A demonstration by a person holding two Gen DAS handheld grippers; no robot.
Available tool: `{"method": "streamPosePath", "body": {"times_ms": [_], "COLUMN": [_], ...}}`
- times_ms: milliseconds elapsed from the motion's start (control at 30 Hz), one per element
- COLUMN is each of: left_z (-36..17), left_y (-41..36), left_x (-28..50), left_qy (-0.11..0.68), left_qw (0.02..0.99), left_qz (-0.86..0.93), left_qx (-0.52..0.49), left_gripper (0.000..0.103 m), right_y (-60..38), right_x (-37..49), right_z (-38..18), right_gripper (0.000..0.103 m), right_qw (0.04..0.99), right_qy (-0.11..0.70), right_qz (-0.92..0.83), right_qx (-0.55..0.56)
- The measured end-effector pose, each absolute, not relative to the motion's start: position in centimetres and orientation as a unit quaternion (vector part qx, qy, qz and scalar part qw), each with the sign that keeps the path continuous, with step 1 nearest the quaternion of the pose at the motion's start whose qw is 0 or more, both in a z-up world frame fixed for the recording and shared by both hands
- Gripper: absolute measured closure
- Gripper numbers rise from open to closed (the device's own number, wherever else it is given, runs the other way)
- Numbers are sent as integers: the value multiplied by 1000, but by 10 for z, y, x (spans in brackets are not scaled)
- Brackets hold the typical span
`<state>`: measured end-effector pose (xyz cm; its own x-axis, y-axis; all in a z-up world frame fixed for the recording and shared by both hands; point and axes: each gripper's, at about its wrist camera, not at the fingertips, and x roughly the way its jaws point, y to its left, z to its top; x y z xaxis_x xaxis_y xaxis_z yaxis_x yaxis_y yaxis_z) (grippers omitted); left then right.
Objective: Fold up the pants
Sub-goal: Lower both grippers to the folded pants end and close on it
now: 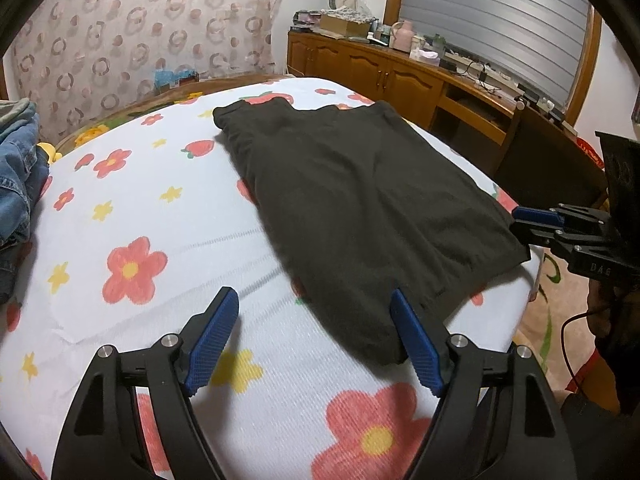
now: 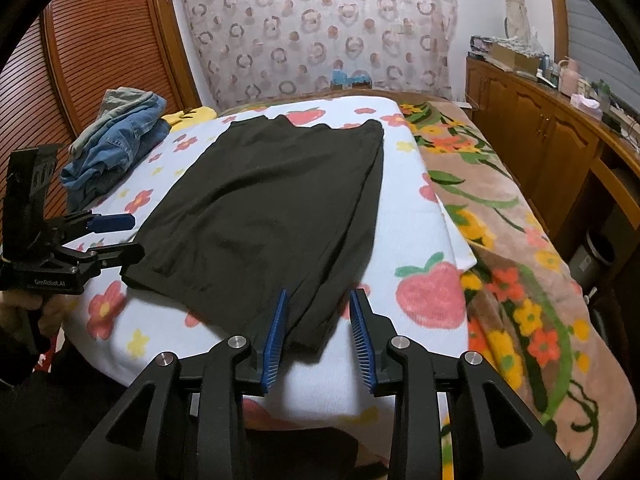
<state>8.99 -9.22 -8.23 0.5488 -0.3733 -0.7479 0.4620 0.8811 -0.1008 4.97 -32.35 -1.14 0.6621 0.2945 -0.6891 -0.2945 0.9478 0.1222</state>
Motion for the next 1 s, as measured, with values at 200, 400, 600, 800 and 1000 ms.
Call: {"method": "streamPosePath", "body": {"times_ms": [200, 400, 600, 800, 1000], "left_z": [-86, -88, -90, -90, -87], "left_y": [-95, -95, -96, -95, -96], "left_x": [82, 80, 80, 80, 75], "left_qy": [413, 414, 410, 409, 409], "left_qw": [877, 876, 878, 878, 876], "left_qz": [-240, -240, -240, -239, -251], "left_qx": [60, 61, 64, 62, 55], "left_gripper": [28, 28, 28, 28, 39], "right_y": [-323, -321, -317, -321, -323], "right_x": [50, 45, 38, 39, 41], "right_z": [-14, -10, -11, -16, -16], "right_gripper": [65, 65, 65, 65, 65], "right_qw": [909, 911, 910, 908, 906], "right_qy": [386, 382, 380, 388, 393], "right_qz": [156, 155, 166, 158, 159], "right_qx": [2, 4, -3, -4, 1]}}
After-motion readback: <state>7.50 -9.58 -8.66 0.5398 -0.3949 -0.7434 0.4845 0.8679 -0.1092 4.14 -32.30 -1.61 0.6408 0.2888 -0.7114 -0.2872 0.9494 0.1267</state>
